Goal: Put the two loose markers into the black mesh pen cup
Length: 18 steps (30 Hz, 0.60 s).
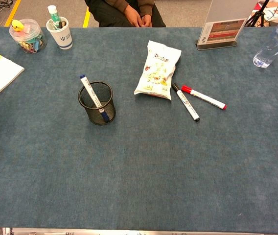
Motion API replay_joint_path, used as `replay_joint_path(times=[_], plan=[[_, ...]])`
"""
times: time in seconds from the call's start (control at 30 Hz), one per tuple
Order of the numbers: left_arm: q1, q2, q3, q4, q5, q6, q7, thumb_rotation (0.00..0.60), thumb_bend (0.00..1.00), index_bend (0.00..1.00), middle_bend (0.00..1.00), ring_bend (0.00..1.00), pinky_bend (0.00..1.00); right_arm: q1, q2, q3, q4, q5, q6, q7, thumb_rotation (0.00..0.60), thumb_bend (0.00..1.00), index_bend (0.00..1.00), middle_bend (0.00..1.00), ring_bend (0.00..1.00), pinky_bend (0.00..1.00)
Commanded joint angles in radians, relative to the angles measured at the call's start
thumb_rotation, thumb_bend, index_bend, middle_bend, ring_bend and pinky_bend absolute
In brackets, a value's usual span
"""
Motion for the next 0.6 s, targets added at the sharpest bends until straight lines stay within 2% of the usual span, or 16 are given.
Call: replay_joint_path(times=[0.03,0.33,0.5,0.6], plan=[[-0.002,-0.001,0.000,0.003,-0.006,-0.006,0.001,0.600,0.16,0.19,0.20,0.16,0.09,0.002,-0.002,0.002,0.001,-0.001,0.000,0.001,0.600,0.30,0.26,0.21,0.03,0.02],[-0.014,0.016,0.008,0.015,-0.003,-0.041,-0.045,0.600,0.16,0.19,0.20,0.16,0.09,0.008,-0.003,0.027,0.002,-0.016,0.036,0.004,0.600,0.30,0.26,0.21,0.03,0.02],[-0.049,0.032,0.020,0.058,-0.005,-0.131,-0.119,0.600,0.16,0.19,0.19,0.16,0.09,0.016,0.000,0.040,-0.008,-0.012,0.038,-0.011,0.600,0.30,0.26,0.21,0.03,0.02],[-0.076,0.035,0.025,0.082,-0.006,-0.196,-0.211,0.600,0.16,0.19,0.19,0.16,0.09,0.020,0.001,0.046,-0.014,-0.008,0.036,-0.018,0.600,0.30,0.26,0.21,0.03,0.02]])
